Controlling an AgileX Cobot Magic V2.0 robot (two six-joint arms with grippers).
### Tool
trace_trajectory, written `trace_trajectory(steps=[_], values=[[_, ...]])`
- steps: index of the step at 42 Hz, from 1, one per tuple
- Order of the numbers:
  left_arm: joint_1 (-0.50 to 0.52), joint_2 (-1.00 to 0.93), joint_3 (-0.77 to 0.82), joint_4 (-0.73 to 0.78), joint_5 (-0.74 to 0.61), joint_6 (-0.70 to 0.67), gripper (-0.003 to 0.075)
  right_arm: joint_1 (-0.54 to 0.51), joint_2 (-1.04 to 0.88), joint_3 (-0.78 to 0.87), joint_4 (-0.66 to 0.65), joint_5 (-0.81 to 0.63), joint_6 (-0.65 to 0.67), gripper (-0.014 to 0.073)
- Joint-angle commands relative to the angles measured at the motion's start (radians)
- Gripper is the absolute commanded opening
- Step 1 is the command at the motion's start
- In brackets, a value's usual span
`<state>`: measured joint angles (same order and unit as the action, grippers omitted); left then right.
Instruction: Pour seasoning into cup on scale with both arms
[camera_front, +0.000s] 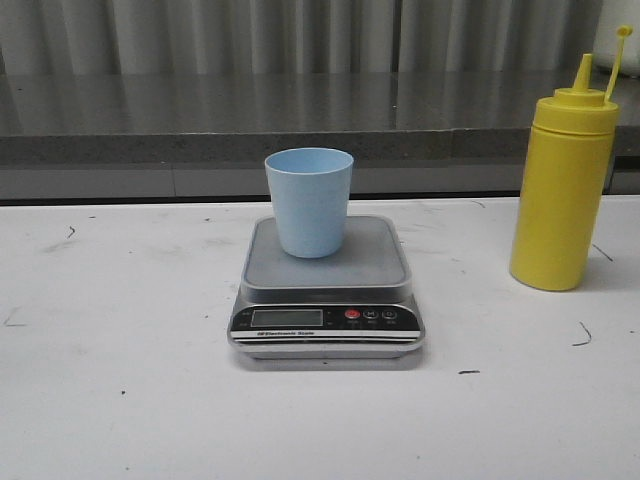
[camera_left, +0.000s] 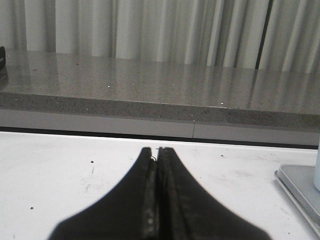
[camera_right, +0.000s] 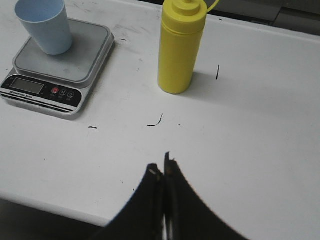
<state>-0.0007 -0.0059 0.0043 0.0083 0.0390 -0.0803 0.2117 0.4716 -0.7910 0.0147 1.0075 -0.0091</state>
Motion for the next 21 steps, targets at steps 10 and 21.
trace_trajectory(steps=[10,21], values=[[-0.003,-0.017,0.024,-0.008,-0.087,-0.003,-0.0020,-0.031,-0.054,0.045,-0.091,-0.183,-0.010,-0.0120],[-0.003,-0.017,0.024,-0.008,-0.087,-0.003,-0.0020,-0.156,-0.321,0.462,-0.077,-0.659,-0.010,-0.0120]])
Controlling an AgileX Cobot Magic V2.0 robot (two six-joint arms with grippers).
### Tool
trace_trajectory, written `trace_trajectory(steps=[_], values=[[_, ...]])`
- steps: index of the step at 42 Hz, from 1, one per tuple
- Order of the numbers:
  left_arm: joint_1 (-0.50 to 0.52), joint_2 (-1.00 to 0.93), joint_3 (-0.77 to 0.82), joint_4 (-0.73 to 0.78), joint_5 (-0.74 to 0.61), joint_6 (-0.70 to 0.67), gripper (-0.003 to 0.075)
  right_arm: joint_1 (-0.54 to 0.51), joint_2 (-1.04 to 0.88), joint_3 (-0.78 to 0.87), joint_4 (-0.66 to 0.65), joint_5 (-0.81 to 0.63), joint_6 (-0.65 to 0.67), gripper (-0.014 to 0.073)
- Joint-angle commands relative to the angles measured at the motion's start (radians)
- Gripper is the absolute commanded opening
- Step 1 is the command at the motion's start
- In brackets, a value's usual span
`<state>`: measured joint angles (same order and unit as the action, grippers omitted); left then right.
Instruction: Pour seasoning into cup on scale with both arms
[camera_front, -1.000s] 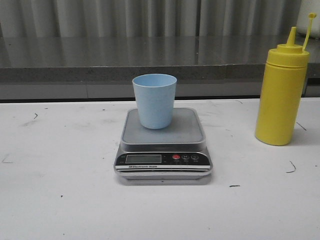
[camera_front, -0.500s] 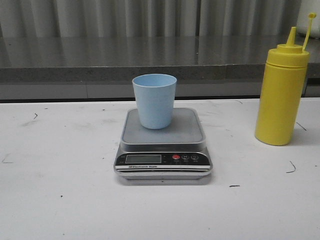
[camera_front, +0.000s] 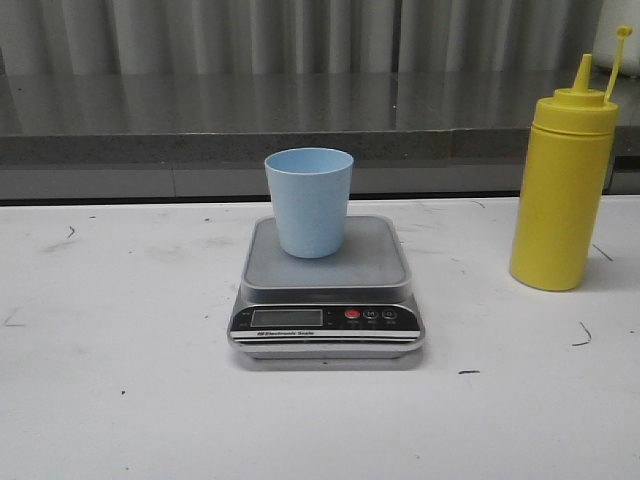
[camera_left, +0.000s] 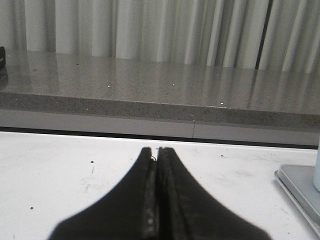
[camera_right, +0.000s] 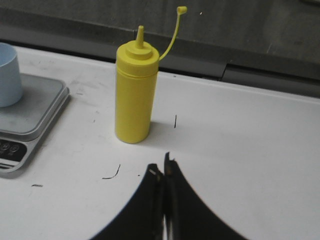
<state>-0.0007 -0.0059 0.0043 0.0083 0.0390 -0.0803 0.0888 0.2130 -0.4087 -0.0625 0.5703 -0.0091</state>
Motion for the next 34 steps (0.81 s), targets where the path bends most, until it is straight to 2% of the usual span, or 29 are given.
trace_trajectory(steps=[1,13,34], values=[[-0.003,-0.017,0.024,-0.008,-0.087,-0.003,-0.0020,-0.039,-0.082,0.109,0.001,-0.249,-0.010,-0.0120],[-0.003,-0.017,0.024,-0.008,-0.087,-0.003,-0.0020,-0.077,-0.237,0.428,0.004,-0.611,-0.009,-0.0120],[-0.003,-0.015,0.024,-0.008,-0.087,-0.003,-0.0020,-0.078,-0.241,0.429,0.054,-0.570,0.025,-0.0120]])
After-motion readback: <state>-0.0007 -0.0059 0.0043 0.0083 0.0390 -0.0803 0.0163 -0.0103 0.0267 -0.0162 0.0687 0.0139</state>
